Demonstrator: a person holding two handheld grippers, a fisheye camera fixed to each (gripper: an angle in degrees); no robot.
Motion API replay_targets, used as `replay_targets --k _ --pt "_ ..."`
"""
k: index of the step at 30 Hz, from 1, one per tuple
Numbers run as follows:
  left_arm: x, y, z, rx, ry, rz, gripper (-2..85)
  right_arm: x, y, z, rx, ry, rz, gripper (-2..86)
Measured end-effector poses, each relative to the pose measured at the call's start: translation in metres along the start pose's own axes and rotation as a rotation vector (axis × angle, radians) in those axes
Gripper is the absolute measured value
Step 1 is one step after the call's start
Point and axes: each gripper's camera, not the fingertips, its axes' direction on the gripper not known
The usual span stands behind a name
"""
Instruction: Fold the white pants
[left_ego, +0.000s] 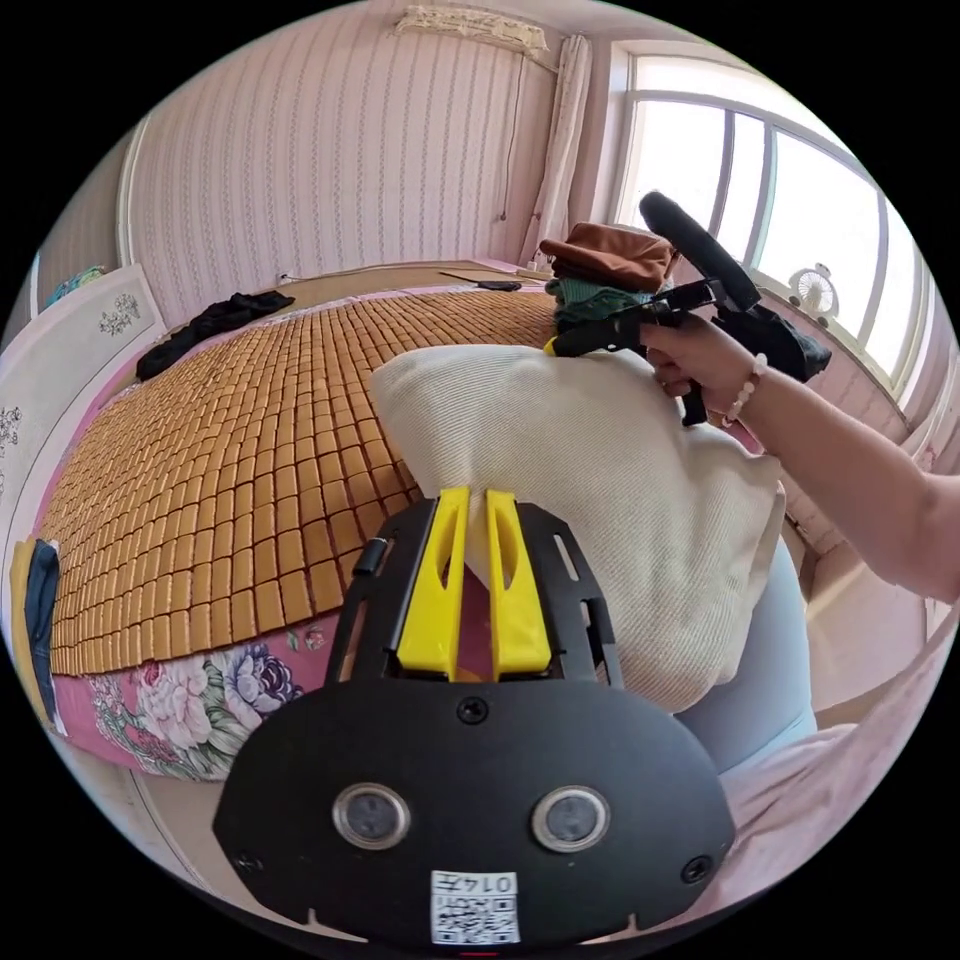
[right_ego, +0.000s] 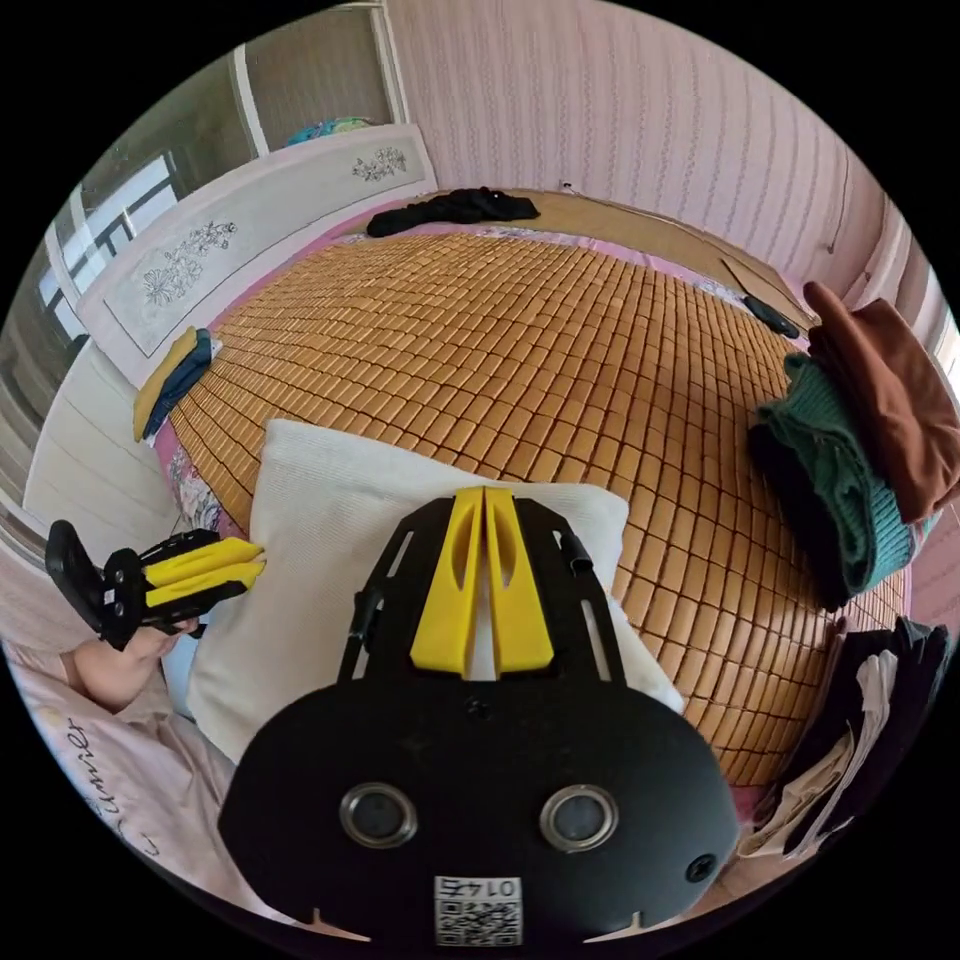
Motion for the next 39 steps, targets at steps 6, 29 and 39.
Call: replay_targets --k 6,29,39 --pt "-0.010 0.008 -0.032 0.006 0.099 -0.017 6.4 0.016 0.070 -0.086 0.168 -0.182 0.008 -0.2" --pt "-0.137 0.034 -0.032 -0.045 0.326 -0.338 19.6 0.162 0.162 -0.062 0.349 -0.415 0.333 21.1" --pt "-0.189 0.045 0.001 -0.136 0.616 -0.422 16.5 0.195 0.114 0.018 0.208 -0.844 0.348 19.0"
